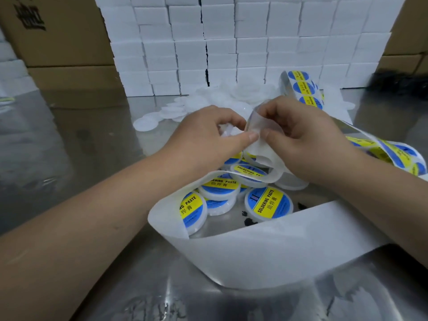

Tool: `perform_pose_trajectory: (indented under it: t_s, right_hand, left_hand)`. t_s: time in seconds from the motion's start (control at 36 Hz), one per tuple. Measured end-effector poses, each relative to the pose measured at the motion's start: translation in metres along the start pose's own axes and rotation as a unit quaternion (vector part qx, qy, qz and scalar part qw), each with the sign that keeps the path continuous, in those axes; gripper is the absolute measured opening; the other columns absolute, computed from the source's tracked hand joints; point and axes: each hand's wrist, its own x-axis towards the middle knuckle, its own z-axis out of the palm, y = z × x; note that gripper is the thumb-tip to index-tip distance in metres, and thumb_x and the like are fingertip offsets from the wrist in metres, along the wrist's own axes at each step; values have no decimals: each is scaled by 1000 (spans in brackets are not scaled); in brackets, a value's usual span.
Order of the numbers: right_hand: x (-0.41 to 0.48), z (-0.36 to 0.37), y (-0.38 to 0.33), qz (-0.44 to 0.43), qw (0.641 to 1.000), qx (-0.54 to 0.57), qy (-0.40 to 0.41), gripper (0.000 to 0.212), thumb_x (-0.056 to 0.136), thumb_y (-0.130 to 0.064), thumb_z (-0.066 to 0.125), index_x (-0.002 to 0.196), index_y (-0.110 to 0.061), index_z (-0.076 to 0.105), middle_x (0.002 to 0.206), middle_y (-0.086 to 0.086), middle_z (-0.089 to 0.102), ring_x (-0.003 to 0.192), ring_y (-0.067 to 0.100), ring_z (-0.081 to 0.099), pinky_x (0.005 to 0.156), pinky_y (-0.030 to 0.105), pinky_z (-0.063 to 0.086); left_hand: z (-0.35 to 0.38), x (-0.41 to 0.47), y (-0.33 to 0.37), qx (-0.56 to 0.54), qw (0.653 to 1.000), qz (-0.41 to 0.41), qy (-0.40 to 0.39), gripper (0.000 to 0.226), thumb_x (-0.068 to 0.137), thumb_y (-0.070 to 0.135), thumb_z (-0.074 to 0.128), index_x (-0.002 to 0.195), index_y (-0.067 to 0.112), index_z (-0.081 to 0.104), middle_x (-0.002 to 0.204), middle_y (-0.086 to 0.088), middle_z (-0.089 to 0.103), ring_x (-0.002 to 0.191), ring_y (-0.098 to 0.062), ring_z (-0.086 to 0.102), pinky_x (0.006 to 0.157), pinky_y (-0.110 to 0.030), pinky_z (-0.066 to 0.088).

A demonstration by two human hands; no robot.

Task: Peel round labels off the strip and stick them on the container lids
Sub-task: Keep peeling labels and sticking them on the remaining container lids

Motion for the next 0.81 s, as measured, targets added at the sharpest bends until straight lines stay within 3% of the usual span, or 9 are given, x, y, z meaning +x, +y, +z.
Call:
perform_pose_trajectory:
  t_s: [0.17,0.22,0.28,0.36,0.47,0.56,0.61,0.72,0.81]
  right_hand:
    - [1,-1,-1,-3,1000,8,-2,38,84,-2,51,79,-40,48,85,-18,61,83,1,55,76,19,44]
    - [0,-1,-1,3,1000,3,1,35,84,-4,51,79,-39,48,86,-14,62,82,8,56,77,28,45]
    - [0,-1,-3,8,1000,21,1,33,84,-6,52,82,-38,47,86,-5,63,82,19,58,78,39,46]
    - [-2,-1,-7,1,999,47,-9,30,80,-14,50,88,-41,45,87,9,61,79,29,57,75,48,47]
    - [-4,-1,-6,-10,998,60,-5,32,76,-19,47,90,-47,44,81,1,56,70,22,52,65,31,45]
    - [-4,-1,-7,-16,997,75,18,35,76,-14,46,91,-45,45,81,-10,54,73,21,51,60,22,42]
    - [-3,-2,-7,-14,996,68,52,40,74,-9,46,91,-46,45,91,-20,51,70,18,51,58,18,41]
    - [-1,-5,-5,6,992,25,121,57,75,2,45,93,-52,42,95,-25,48,55,1,47,51,8,36]
    - [1,-9,-8,-11,990,-10,143,56,72,5,42,91,-47,49,116,-31,40,78,-11,47,60,6,35]
  left_hand:
    - [-5,4,-7,-13,999,-21,44,26,84,31,62,60,39,56,54,31,53,55,15,46,51,-1,32]
    - [-7,6,-10,-4,997,-36,74,25,84,31,61,60,37,56,55,27,53,57,12,48,52,-3,34]
    - [-8,8,-13,2,994,-50,99,22,85,33,60,63,34,57,60,19,54,53,2,48,57,-17,41]
    - [-11,10,-16,9,989,-64,130,19,85,37,58,69,27,60,61,9,51,48,-3,44,52,-23,37]
    - [-15,14,-24,14,981,-112,156,23,88,35,54,67,25,57,62,7,51,54,-8,45,54,-24,35]
    - [-20,18,-30,-20,969,-163,185,25,88,34,52,66,24,56,78,2,60,80,-23,59,70,-32,43]
    - [-22,18,-32,-37,965,-172,195,26,89,36,52,67,23,56,82,2,60,91,-25,62,77,-33,45]
    - [-19,15,-31,-24,970,-142,196,28,88,42,52,70,23,59,69,8,53,76,-19,56,70,-31,42]
    - [-16,11,-27,1,974,-100,204,28,87,44,53,78,19,63,71,7,57,66,-11,49,62,-27,39]
